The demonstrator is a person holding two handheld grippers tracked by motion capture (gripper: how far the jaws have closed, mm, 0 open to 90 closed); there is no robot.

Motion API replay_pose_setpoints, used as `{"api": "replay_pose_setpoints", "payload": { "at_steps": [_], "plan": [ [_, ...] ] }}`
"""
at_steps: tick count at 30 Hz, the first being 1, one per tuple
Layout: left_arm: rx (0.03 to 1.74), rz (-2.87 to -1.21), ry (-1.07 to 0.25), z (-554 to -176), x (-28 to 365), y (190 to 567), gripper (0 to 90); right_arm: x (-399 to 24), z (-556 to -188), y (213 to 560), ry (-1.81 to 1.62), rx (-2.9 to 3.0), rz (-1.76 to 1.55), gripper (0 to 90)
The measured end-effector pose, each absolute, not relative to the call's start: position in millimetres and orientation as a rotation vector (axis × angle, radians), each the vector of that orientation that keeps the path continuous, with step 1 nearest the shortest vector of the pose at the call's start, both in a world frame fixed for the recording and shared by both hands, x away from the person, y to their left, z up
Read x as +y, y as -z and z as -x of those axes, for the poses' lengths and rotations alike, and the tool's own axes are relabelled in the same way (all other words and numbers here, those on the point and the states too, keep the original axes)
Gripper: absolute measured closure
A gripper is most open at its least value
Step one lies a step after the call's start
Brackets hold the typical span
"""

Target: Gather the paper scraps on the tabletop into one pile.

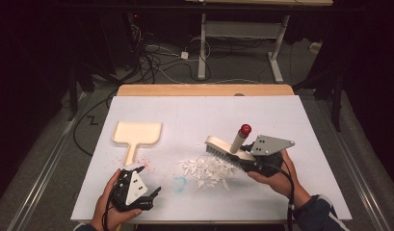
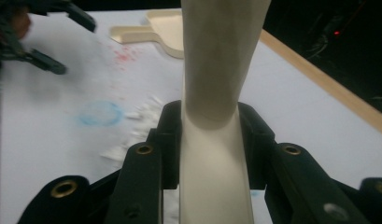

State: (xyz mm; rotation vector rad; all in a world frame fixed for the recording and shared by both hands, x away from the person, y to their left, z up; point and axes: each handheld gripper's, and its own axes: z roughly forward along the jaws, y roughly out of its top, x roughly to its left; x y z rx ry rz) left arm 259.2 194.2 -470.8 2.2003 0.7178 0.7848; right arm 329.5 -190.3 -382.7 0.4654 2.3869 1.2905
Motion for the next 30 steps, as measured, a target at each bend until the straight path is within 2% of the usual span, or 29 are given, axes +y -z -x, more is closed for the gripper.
{"api": "replay_pose_setpoints", "payload": {
  "at_steps": [8,14,24,30],
  "plan": [
    [0.774,-2.136,-0.815,-261.0,208.6,465.7,16.1,-137.0,-298.9,401.5,-1.391,2.527,-0.453,67.8],
    [0.783,-2.122,-0.803,-260.1,209.8,467.3,16.1,-109.8,-298.3,426.1,-1.317,2.646,-0.427,67.8],
    [0.729,-2.201,-0.781,-260.0,196.6,475.0,16.1,-135.1,-324.4,426.2,-1.227,2.571,-0.545,67.8],
    [0.725,-2.209,-0.775,-260.7,195.4,475.8,16.1,-153.0,-326.5,409.7,-1.247,2.54,-0.502,67.8]
  ]
}}
